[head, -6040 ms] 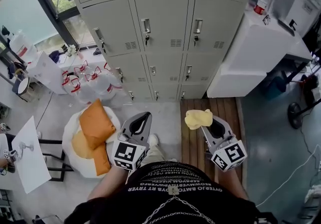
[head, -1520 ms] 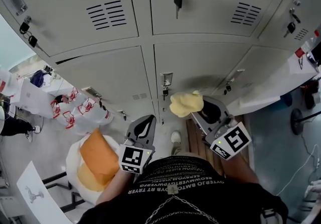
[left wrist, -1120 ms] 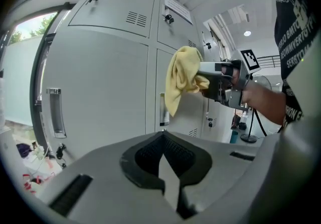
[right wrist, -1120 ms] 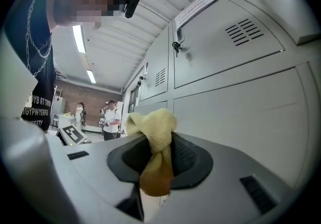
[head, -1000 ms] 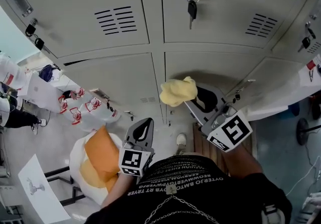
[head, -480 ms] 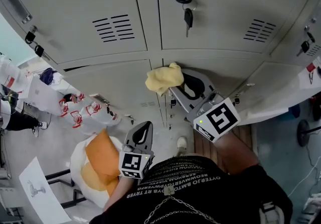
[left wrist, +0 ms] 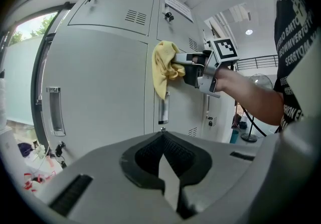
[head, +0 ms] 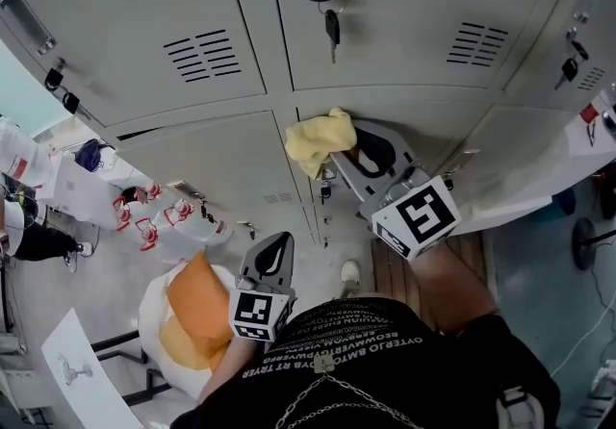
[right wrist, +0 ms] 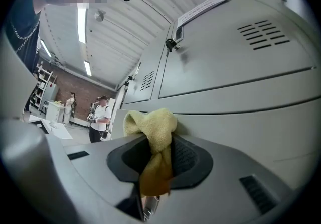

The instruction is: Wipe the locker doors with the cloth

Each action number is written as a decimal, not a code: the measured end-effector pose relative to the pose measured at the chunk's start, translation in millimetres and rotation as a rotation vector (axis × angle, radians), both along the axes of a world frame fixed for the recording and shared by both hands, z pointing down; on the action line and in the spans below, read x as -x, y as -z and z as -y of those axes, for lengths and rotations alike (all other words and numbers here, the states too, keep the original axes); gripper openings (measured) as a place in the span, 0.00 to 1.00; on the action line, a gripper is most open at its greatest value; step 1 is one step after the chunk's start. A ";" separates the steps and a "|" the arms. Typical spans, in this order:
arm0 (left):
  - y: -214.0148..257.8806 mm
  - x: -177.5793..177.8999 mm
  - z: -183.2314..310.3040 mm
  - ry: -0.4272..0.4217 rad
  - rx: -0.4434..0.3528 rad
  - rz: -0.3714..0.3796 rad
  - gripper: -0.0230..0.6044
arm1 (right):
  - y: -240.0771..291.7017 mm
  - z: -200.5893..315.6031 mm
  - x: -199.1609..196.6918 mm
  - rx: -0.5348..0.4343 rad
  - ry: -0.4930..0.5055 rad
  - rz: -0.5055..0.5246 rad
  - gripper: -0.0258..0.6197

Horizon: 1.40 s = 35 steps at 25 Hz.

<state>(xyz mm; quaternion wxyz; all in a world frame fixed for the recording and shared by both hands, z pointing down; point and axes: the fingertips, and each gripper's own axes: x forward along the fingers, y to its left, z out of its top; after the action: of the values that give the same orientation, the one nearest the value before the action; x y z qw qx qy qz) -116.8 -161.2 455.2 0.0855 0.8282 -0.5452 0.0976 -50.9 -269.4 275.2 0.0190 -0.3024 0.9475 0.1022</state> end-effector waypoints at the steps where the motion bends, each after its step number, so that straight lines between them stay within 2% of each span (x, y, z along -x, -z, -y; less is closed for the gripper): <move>1: -0.9 -1.7 -1.2 -0.005 0.002 0.001 0.04 | 1.3 0.8 -5.1 -0.001 -0.012 0.003 0.18; 15: -7.1 -22.6 -13.6 -0.080 0.013 0.017 0.04 | 10.6 11.7 -81.6 0.000 -0.208 0.039 0.18; 25: -4.9 -22.7 -14.8 -0.086 0.010 0.024 0.04 | 8.2 19.3 -140.0 0.022 -0.327 0.061 0.19; 35: -4.1 -26.6 -15.2 -0.092 0.011 -0.005 0.04 | 6.2 25.2 -190.8 0.049 -0.431 0.069 0.19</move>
<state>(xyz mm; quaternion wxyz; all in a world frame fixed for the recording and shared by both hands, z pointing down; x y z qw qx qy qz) -90.2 -145.9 459.3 0.0871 0.8523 -0.5056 0.1023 139.9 -294.6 269.0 0.0216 -0.5016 0.8619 0.0704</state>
